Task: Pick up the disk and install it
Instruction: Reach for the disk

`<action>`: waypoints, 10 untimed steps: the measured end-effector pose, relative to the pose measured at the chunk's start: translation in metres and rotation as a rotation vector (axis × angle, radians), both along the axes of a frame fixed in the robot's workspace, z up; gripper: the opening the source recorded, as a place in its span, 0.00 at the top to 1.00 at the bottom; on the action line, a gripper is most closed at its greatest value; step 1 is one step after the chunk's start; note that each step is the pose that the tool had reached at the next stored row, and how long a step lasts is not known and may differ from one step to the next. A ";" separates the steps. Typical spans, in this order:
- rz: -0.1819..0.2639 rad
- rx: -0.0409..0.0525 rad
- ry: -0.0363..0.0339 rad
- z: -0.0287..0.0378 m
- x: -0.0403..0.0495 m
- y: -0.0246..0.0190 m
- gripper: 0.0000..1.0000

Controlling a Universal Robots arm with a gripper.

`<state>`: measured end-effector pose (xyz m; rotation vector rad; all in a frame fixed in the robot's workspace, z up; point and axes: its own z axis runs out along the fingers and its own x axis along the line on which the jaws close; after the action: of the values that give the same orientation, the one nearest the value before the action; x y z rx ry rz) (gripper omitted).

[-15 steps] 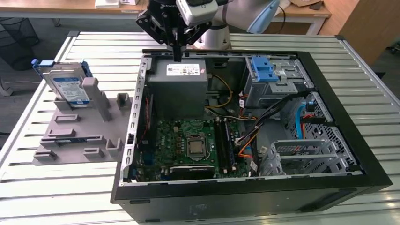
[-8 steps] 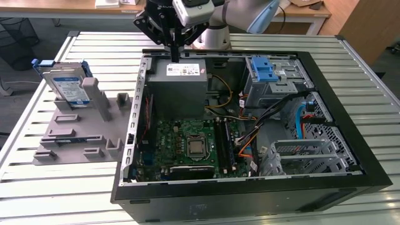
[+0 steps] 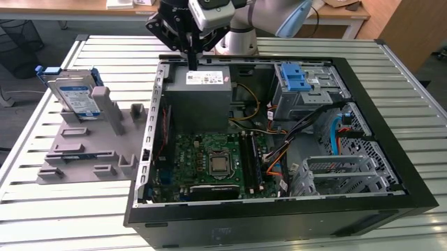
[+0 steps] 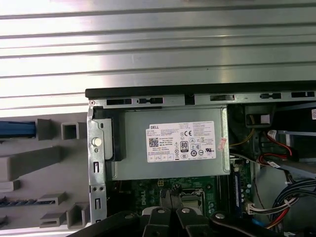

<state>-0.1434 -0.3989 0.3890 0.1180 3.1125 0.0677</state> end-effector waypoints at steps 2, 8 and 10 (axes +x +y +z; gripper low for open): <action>0.000 0.0001 -0.0001 -0.0001 -0.0004 0.0000 0.89; 0.000 -0.0001 0.0001 -0.0002 -0.0025 0.0000 0.89; 0.000 0.0000 0.0000 -0.0002 -0.0030 0.0000 0.89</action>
<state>-0.1464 -0.3989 0.3888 0.1180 3.1125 0.0676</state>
